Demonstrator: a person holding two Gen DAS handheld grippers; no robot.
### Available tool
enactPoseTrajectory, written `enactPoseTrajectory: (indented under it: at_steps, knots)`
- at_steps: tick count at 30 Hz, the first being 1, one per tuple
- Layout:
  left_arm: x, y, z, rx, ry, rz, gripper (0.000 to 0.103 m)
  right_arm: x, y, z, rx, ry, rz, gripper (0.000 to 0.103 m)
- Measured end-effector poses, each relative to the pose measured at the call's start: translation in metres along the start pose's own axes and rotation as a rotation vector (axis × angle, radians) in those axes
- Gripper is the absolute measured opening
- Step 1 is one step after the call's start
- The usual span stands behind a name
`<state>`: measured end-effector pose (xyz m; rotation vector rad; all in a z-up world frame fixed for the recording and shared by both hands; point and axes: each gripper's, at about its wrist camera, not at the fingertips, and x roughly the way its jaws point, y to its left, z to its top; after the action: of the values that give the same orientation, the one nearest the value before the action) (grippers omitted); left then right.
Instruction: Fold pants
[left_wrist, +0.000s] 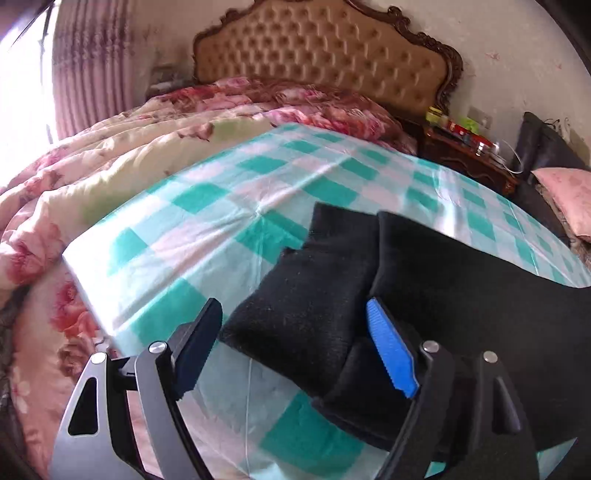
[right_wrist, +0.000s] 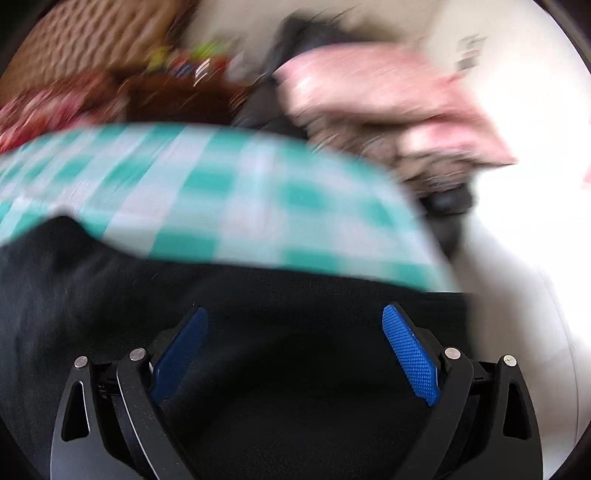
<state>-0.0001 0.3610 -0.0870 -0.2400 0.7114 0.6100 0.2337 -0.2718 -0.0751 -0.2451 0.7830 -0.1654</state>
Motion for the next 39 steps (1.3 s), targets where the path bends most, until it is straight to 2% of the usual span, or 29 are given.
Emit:
enactPoseTrajectory:
  at_steps: [1, 2, 4, 6, 8, 11, 15, 17, 19, 20, 21, 22, 23, 24, 27, 29, 31, 32, 34, 39]
  knots:
    - [-0.007, -0.010, 0.001, 0.045, -0.033, 0.039, 0.076, -0.023, -0.010, -0.006, 0.020, -0.052, 0.036, 0.092]
    - [-0.019, -0.024, 0.001, 0.095, -0.069, 0.030, 0.076, -0.033, -0.014, -0.011, 0.018, -0.053, 0.065, 0.092]
    - [-0.031, -0.044, 0.000, 0.122, -0.089, -0.052, 0.075, -0.045, -0.022, -0.033, 0.010, 0.011, 0.108, 0.092]
    - [-0.041, -0.073, -0.004, 0.178, -0.102, -0.122, 0.075, -0.045, -0.025, -0.054, -0.019, 0.046, 0.077, 0.092]
    - [-0.040, -0.094, -0.008, 0.204, -0.079, -0.167, 0.075, -0.031, -0.027, -0.078, -0.054, 0.128, 0.031, 0.091]
    - [-0.032, -0.113, -0.014, 0.212, -0.034, -0.189, 0.075, -0.026, -0.045, -0.095, 0.063, 0.121, 0.117, 0.092]
    - [-0.038, -0.134, -0.018, 0.208, -0.005, -0.242, 0.075, -0.038, -0.049, -0.093, 0.084, 0.094, 0.120, 0.092]
    - [-0.034, -0.144, -0.023, 0.240, 0.027, -0.234, 0.075, -0.039, -0.054, -0.097, 0.100, 0.104, 0.135, 0.092]
    - [-0.022, -0.142, -0.031, 0.285, 0.060, -0.161, 0.074, -0.037, -0.064, -0.105, 0.105, 0.108, 0.123, 0.092]
    - [-0.017, -0.134, -0.032, 0.274, 0.082, -0.126, 0.073, -0.039, -0.067, -0.108, 0.116, 0.104, 0.139, 0.092]
    - [-0.004, -0.117, -0.032, 0.216, 0.132, -0.087, 0.072, -0.040, -0.069, -0.110, 0.119, 0.104, 0.146, 0.092]
    - [0.001, -0.104, -0.032, 0.173, 0.156, -0.068, 0.065, -0.041, -0.070, -0.110, 0.117, 0.105, 0.145, 0.092]
    - [0.004, -0.095, -0.029, 0.146, 0.162, -0.073, 0.055, -0.044, -0.068, -0.109, 0.111, 0.111, 0.139, 0.092]
    - [0.003, -0.088, -0.026, 0.129, 0.162, -0.084, 0.053, -0.047, -0.070, -0.109, 0.113, 0.116, 0.132, 0.092]
    - [-0.014, -0.095, -0.021, 0.183, 0.105, -0.054, 0.054, -0.065, -0.074, -0.106, 0.138, 0.076, 0.146, 0.092]
    - [-0.021, -0.104, -0.022, 0.210, 0.086, -0.084, 0.054, -0.068, -0.079, -0.102, 0.154, 0.052, 0.143, 0.092]
    - [-0.020, -0.111, -0.024, 0.208, 0.104, -0.131, 0.054, -0.058, -0.086, -0.098, 0.196, 0.090, 0.125, 0.092]
    - [-0.016, -0.114, -0.028, 0.205, 0.120, -0.136, 0.054, -0.055, -0.089, -0.094, 0.223, 0.105, 0.155, 0.092]
    - [-0.012, -0.117, -0.035, 0.199, 0.144, -0.131, 0.054, -0.056, -0.090, -0.082, 0.257, 0.077, 0.224, 0.092]
    - [-0.010, -0.119, -0.036, 0.187, 0.139, -0.135, 0.054, -0.031, -0.057, -0.048, 0.173, 0.097, 0.234, 0.092]
